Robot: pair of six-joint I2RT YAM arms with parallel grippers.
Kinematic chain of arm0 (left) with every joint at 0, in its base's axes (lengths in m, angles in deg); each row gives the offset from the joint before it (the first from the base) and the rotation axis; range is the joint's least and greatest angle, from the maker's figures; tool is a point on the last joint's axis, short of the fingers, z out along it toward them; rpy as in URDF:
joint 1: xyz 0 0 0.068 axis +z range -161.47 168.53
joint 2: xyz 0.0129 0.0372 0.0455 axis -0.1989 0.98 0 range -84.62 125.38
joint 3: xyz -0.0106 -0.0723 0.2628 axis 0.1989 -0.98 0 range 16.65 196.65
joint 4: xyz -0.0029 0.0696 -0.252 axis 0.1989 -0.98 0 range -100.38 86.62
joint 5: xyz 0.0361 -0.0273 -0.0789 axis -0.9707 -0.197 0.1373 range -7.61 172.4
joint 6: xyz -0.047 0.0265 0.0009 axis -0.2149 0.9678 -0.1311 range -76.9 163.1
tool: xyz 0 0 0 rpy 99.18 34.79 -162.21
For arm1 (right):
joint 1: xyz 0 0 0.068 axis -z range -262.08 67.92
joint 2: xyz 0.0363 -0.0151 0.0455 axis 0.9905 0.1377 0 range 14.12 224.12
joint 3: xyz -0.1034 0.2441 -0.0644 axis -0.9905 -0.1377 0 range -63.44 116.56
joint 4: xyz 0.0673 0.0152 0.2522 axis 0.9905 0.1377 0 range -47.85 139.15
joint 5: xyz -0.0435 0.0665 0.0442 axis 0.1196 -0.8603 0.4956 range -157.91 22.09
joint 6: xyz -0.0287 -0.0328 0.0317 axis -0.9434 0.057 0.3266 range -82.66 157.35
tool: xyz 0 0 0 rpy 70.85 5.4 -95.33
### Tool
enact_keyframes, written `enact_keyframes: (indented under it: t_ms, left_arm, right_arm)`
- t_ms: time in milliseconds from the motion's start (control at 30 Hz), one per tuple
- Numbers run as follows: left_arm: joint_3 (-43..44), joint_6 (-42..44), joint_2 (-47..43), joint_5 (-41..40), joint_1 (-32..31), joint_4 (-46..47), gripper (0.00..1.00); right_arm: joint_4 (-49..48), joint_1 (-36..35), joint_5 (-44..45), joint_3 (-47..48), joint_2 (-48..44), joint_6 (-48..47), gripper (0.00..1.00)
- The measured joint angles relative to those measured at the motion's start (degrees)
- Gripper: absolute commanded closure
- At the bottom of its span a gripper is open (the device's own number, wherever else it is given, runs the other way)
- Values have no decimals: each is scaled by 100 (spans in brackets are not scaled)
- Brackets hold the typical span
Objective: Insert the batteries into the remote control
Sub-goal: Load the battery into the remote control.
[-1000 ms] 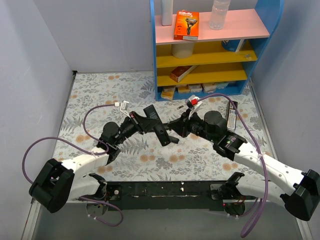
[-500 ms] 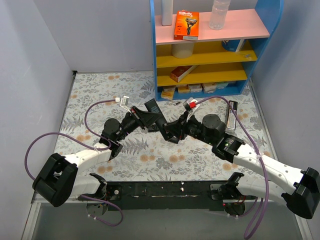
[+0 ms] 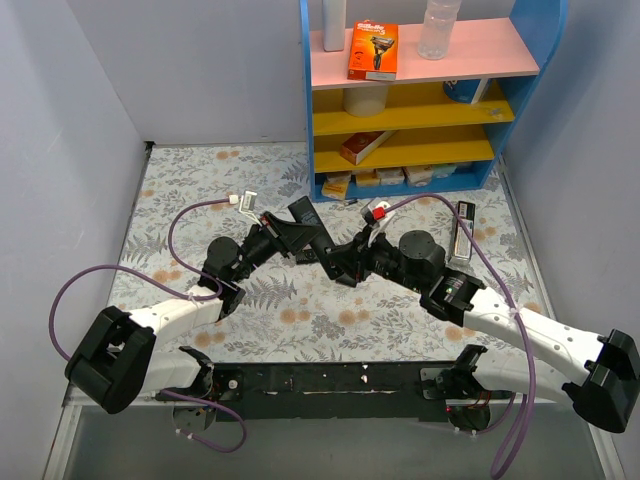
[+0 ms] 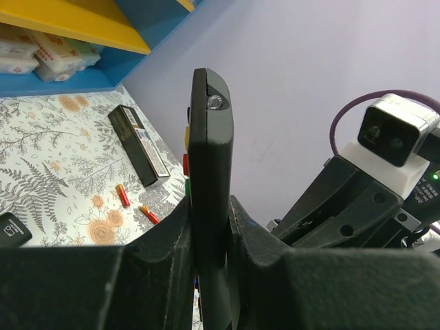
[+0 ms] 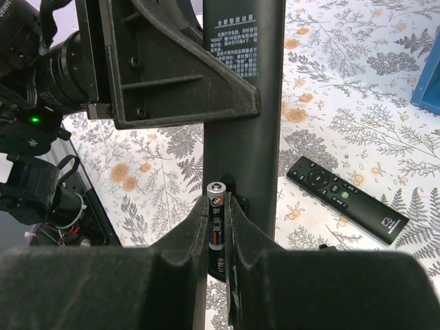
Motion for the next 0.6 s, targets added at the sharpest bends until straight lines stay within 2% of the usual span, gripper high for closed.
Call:
enact_keyframes:
  t_ms: [433, 600]
  left_arm:
    - [0, -2, -28, -39, 31, 15, 100]
    - [0, 0, -37, -59, 35, 20, 100]
  right_arm:
    - [31, -105, 142, 0, 70, -101, 99]
    - [-9, -138, 166, -26, 90, -168, 94]
